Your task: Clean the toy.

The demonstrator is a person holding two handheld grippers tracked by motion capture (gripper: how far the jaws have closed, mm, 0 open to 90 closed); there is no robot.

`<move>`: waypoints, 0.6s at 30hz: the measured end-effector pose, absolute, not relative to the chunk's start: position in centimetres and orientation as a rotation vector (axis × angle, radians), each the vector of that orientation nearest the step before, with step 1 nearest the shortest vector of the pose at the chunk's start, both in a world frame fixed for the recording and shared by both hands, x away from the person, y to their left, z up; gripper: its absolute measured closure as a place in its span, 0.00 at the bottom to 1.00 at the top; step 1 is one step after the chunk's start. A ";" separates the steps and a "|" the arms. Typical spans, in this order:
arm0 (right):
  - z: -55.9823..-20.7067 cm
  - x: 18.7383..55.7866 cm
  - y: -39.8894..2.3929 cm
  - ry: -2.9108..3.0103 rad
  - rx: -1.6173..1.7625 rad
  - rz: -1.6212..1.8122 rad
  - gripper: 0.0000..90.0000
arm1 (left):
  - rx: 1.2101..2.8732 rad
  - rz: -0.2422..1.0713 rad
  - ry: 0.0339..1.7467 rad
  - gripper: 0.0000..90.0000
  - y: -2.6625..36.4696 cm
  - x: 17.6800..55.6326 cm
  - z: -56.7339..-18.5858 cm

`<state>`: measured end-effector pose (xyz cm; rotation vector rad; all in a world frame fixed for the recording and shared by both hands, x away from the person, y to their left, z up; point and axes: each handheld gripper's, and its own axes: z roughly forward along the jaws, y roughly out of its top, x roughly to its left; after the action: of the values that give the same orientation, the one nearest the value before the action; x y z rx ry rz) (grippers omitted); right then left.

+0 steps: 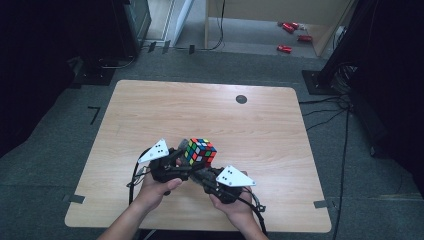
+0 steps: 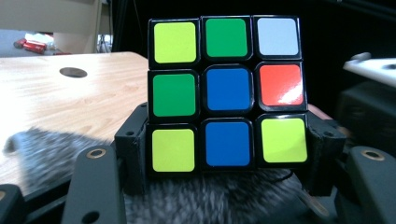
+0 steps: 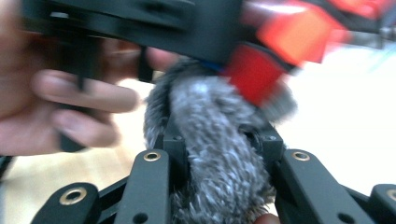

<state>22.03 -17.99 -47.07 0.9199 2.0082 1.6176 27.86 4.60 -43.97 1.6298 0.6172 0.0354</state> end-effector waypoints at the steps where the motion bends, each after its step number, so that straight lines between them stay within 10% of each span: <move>1: -47.2 22.4 -18.6 1.992 0.953 1.601 0.74 | 1.627 0.034 0.620 0.39 4.8 27.9 -43.9; 18: -50.7 26.8 -23.3 1.974 1.258 1.237 0.67 | 1.688 -0.005 0.657 0.39 5.2 28.8 -44.7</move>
<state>26.80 -23.28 -50.73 1.2576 1.9737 1.2371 28.81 5.17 -44.70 1.6876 0.6570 -0.0052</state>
